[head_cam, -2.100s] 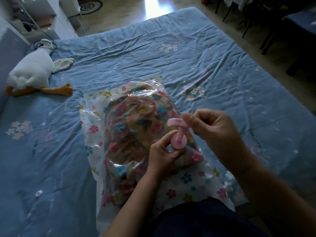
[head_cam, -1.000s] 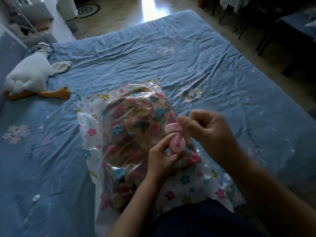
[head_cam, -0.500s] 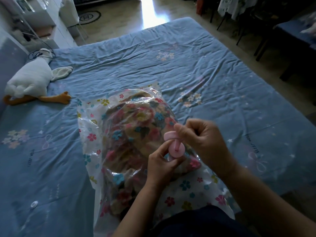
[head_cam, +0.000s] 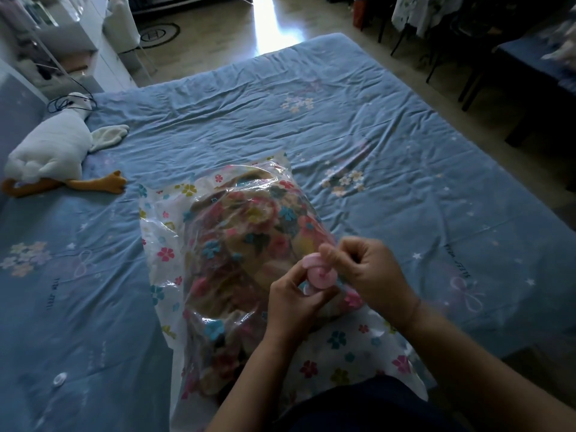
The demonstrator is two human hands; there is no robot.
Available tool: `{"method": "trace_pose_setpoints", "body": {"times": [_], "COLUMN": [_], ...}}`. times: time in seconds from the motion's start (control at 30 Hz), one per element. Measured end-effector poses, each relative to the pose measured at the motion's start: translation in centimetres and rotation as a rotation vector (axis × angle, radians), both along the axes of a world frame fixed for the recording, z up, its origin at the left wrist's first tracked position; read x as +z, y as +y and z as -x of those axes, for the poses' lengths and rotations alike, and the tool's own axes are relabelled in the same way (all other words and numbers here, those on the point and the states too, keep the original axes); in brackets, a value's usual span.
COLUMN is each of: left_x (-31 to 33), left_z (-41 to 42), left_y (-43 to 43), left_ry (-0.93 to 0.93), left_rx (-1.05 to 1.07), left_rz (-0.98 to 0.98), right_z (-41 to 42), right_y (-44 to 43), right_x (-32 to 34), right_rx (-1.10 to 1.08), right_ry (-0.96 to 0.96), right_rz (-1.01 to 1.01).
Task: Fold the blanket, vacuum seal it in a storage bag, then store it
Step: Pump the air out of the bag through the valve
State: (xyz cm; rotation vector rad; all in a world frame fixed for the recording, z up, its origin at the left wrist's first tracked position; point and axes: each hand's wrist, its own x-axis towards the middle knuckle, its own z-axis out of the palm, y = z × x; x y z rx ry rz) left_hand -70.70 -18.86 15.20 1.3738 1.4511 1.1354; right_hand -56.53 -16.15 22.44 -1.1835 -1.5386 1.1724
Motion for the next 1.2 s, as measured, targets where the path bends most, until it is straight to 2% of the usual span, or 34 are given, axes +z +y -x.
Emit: {"method": "trace_pose_setpoints", "body": {"times": [0.1,0.27,0.33,0.5,0.57,0.73,0.8,0.87,0.97,1.03,1.2], "left_x": [-0.1,-0.4,-0.6,-0.4,-0.3,-0.7,-0.7,-0.6,-0.4,-0.3,-0.7], "left_z": [0.2,0.7,0.7,0.2,0.2,0.9,0.8,0.6,0.4,0.5,0.9], "left_y": [-0.1,0.4,0.5,0.6,0.5,0.4,0.2,0.3,0.3,0.2,0.2], "left_ry": [-0.015,0.003,0.003,0.000,0.000,-0.005,-0.025,-0.013,-0.018,-0.027,-0.035], "left_rx": [0.002,-0.018,-0.010,-0.028,-0.030,-0.024,-0.015,-0.022,-0.010,-0.008,-0.006], "left_rz": [-0.012,0.020,0.020,-0.005,-0.015,0.019,0.027,0.007,-0.016,-0.007,0.028], "right_z": [0.0,-0.2,-0.3,-0.1,0.0,0.0,-0.3,-0.1,0.4,0.4,0.2], "right_y": [0.3,0.4,0.7,0.9,0.7,0.2,0.4,0.7,0.7,0.5,0.5], "right_x": [-1.9,5.2,5.3,-1.6,-2.2,5.0,5.3,3.3,-1.1,-1.8,4.4], "right_rx": [0.002,0.059,0.056,0.022,0.013,0.084,0.091,0.060,0.021,0.010,0.095], "right_ry": [-0.099,0.163,0.208,-0.028,-0.073,0.209,0.250,0.189,-0.010,-0.063,0.226], "right_rz": [0.054,-0.172,-0.184,0.102,0.111,-0.076,-0.124,-0.057,0.115,0.118,-0.059]}}
